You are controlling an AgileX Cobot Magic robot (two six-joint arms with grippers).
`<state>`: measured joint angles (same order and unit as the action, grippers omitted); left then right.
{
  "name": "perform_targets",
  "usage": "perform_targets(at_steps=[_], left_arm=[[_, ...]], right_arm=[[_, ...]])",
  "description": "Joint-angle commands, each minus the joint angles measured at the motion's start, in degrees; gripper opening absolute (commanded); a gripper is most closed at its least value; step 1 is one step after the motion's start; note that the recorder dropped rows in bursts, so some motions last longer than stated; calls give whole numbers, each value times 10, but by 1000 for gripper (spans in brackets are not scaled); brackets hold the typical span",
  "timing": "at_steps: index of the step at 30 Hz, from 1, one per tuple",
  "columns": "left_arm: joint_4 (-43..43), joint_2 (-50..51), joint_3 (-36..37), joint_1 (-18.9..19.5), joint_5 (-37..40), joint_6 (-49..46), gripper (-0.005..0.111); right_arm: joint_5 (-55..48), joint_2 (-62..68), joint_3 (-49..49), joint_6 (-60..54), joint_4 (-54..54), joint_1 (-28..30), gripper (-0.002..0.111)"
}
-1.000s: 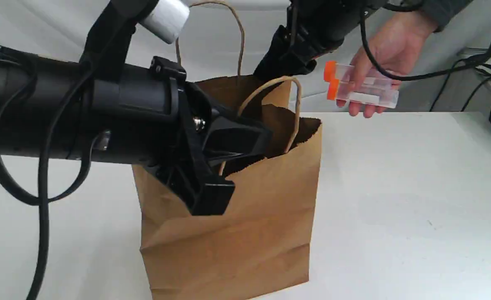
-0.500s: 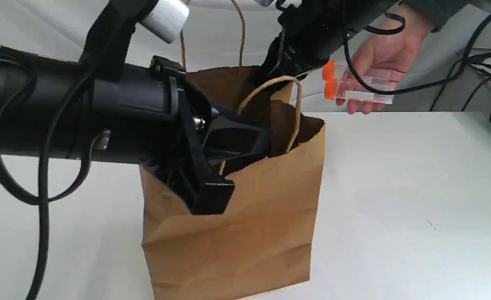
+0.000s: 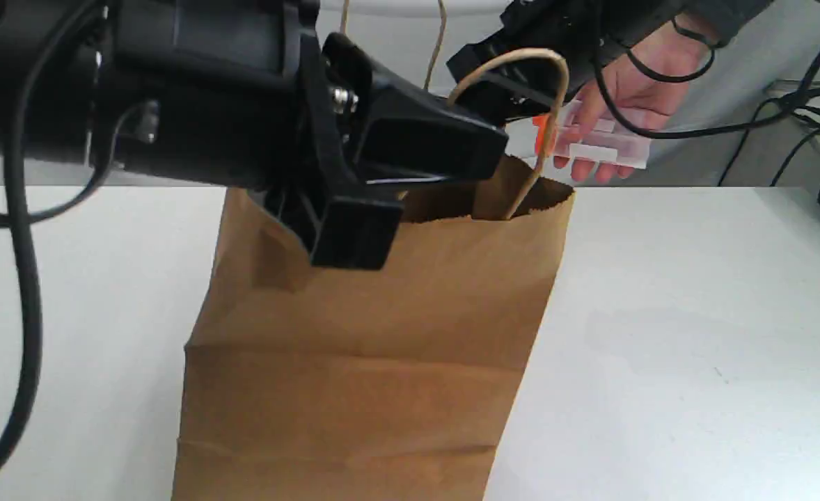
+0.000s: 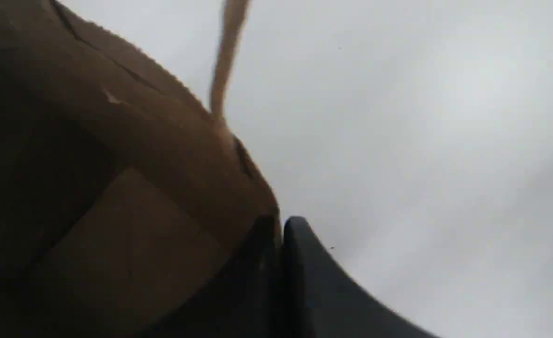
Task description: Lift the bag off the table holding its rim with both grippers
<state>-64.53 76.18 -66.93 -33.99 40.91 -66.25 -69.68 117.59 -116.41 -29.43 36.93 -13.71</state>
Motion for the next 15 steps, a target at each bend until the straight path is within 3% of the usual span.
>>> perform_targets(at_steps=[1, 15], left_arm=[[6, -2, -16, -3, 12, 16, 0], [-9, -2, -34, -3, -7, 18, 0]], right_arm=[[-3, 4, -4, 18, 45, 23, 0], [-3, 22, 63, 44, 52, 32, 0]])
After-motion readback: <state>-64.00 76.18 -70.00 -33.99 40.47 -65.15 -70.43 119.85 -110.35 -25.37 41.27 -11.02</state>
